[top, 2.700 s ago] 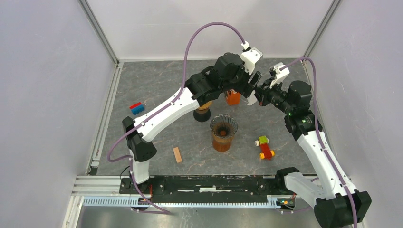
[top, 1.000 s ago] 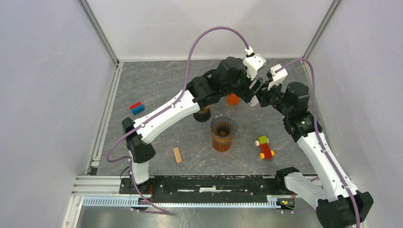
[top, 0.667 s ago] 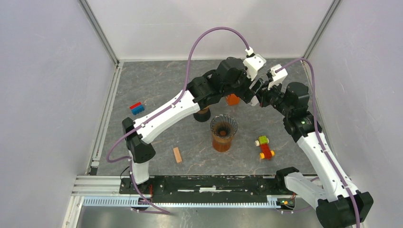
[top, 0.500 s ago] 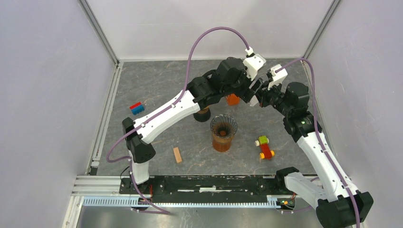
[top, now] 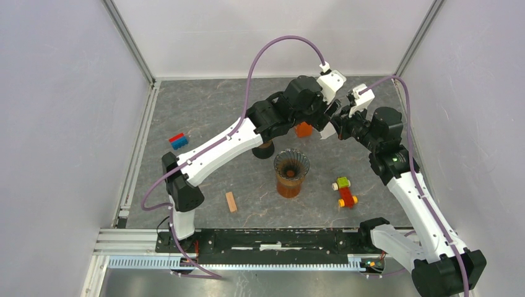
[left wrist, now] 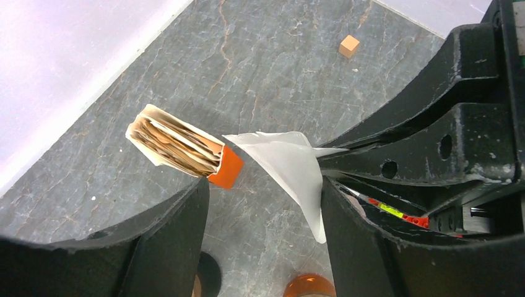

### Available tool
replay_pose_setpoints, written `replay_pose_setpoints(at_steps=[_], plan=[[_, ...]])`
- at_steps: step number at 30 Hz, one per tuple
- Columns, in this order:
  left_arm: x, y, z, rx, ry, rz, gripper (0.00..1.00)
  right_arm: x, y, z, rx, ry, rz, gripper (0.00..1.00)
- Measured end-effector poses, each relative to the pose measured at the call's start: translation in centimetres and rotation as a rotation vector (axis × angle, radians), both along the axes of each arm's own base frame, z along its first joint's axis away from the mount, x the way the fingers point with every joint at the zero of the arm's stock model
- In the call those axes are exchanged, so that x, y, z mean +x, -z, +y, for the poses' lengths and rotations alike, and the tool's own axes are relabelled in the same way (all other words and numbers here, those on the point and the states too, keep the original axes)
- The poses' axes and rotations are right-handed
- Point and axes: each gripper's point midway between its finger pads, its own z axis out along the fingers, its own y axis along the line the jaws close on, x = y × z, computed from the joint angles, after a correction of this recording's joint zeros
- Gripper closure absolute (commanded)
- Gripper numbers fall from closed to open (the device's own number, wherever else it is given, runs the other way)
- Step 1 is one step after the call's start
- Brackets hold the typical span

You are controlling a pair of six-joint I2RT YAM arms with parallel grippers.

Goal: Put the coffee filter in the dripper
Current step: Pick up the coffee filter from the coffee filter holder.

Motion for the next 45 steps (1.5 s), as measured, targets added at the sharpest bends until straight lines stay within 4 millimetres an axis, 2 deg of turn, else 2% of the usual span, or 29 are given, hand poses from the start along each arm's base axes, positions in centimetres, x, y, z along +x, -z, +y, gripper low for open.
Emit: replay_pose_setpoints(at_steps=[18,20,24,26,29,33,34,40,45], plan=[[0.1,0.1,-0.3,0.008,0.021,-0.019,0.46,-0.4,0.0,0.5,0.026,-0.042,0.014,1.0],[0.0,0.3,-0.5,0.01,0.03,-0.013,0.51,-0.5,0.0,0.6,0.028,-0.044,0.015,1.0],[-0.2,1.0,-0.9,0.015,0.05,0.002,0.7,-0.4,0.0,0.5,0.029,-0.042,0.016,1.0],[-0.3,1.2,-1.1,0.016,0.058,0.008,0.71,-0.4,0.0,0.5,0.029,-0.041,0.016,1.0],[-0.4,1.2,-1.1,0.015,0.063,0.011,0.77,-0.4,0.0,0.4,0.031,-0.038,0.017,0.94],[-0.4,1.2,-1.1,0.015,0.062,0.012,0.96,-0.4,0.0,0.4,0.041,-0.034,0.023,0.83],[-0.3,1.3,-1.2,0.016,0.062,0.013,0.98,-0.4,0.0,0.5,0.044,-0.033,0.025,0.8],[0.0,2.0,-1.2,0.006,0.02,0.041,0.98,-0.2,0.1,0.6,0.074,-0.023,0.046,0.57],[0.5,1.9,-0.8,-0.027,-0.052,0.066,0.98,-0.2,0.1,0.7,0.1,-0.016,0.061,0.48]])
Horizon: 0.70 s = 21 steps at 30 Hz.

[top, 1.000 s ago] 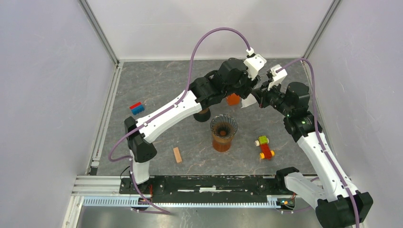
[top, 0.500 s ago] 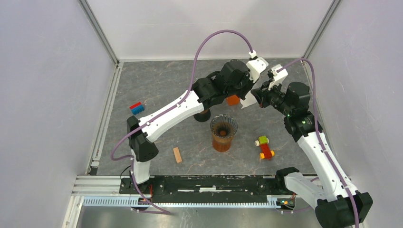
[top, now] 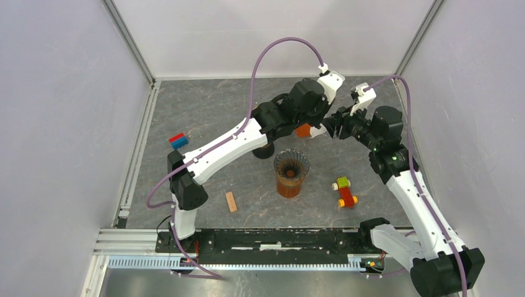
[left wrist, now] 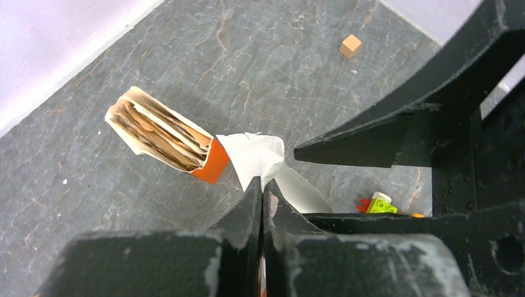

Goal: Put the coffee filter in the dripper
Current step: Pick up the coffee filter from the coffee filter holder.

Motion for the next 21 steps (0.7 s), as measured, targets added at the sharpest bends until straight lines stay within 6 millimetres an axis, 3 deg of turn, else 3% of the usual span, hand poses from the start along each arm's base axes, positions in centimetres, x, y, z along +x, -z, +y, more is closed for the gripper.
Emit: replay_pose_setpoints(at_steps=[13,18,21], plan=[[1.3,-0.5,1.3,-0.097,-0.21,0.054,0.98,0.1,1.5,-0.1,0.033,0.016,0.042,0.52],[1.6,-2.1,1.7,-0.154,-0.266,0.062,0.98,0.2,2.3,0.1,0.044,0.017,0.059,0.54],[1.8,-3.4,1.9,-0.187,-0.29,0.05,0.98,0.2,2.9,0.3,0.054,0.008,0.075,0.62]])
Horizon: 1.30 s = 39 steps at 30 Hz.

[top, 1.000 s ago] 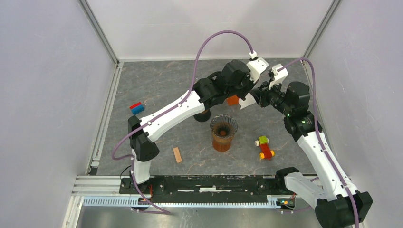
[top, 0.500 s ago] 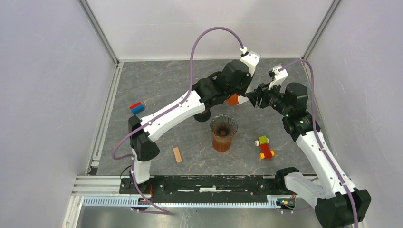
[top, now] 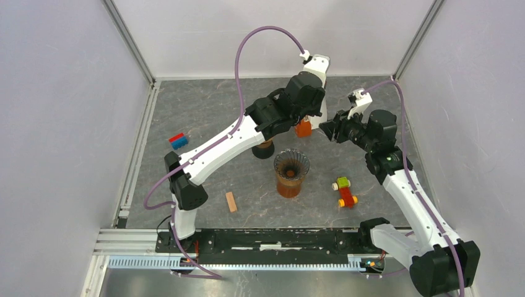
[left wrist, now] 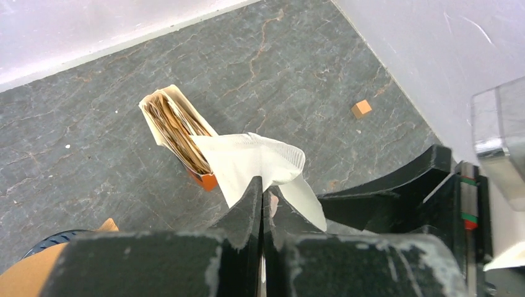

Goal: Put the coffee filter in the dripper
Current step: Pick up the coffee filter from the coffee filter holder.

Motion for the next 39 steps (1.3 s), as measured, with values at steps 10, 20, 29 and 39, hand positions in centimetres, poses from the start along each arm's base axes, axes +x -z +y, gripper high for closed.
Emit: replay_pose_setpoints(at_steps=[10,20,29,39], plan=[[0.0,-0.2,0.0,-0.011,-0.008,0.003,0.98,-0.3,-0.4,1.4,0.065,-0.069,-0.005,0.74],[-0.2,1.5,-0.1,0.015,-0.006,0.029,0.98,-0.3,-0.8,1.3,0.066,-0.078,-0.023,0.9],[-0.1,3.0,-0.2,0.046,0.006,0.026,0.83,0.0,-1.3,0.2,-0.029,-0.054,-0.071,1.0],[0.2,3.8,-0.4,0.187,0.116,-0.084,0.49,-0.8,-2.5,0.7,-0.137,-0.099,-0.14,1.0]])
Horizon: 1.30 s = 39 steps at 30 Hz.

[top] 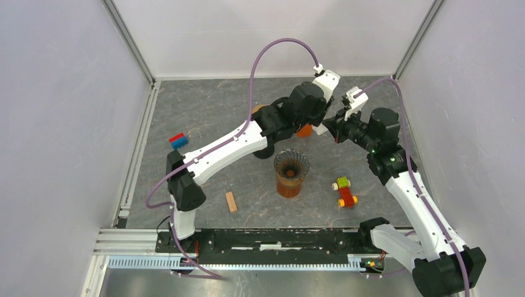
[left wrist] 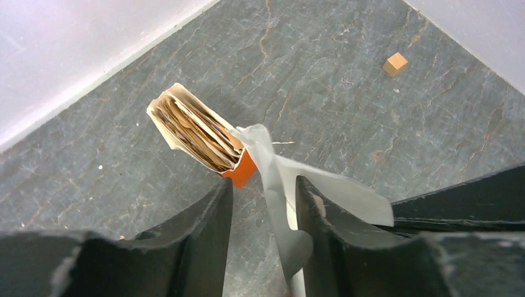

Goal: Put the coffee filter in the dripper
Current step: Pick up the coffee filter from the coffee filter holder.

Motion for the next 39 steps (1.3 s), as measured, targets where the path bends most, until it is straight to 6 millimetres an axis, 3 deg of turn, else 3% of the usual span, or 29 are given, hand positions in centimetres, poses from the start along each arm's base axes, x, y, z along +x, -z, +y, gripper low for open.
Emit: replay_pose_setpoints(at_steps=[7,10,14,19,27,34,39], plan=[[0.0,-2.0,0.4,0.037,0.056,-0.088,0.38,-0.3,1.1,-0.2,-0.058,-0.009,0.012,1.0],[-0.3,-2.7,0.5,0.051,0.088,-0.117,0.28,-0.4,1.3,-0.2,-0.07,-0.014,0.015,1.0],[-1.0,-2.7,0.9,0.1,0.154,-0.147,0.21,-0.5,1.4,-0.2,-0.082,-0.022,0.015,1.0],[-1.4,-2.5,0.9,0.155,0.219,-0.182,0.2,-0.9,1.8,0.1,-0.096,-0.053,0.019,1.0],[-1.8,-2.2,0.5,0.223,0.31,-0.228,0.27,-1.5,1.6,0.5,-0.1,-0.098,0.007,1.0],[-2.3,-2.0,0.3,0.241,0.374,-0.231,0.47,-1.9,1.0,0.5,-0.105,-0.11,-0.02,1.0],[-3.0,-1.9,0.1,0.221,0.451,-0.21,0.55,-2.0,1.0,0.6,-0.113,-0.122,-0.03,1.0]])
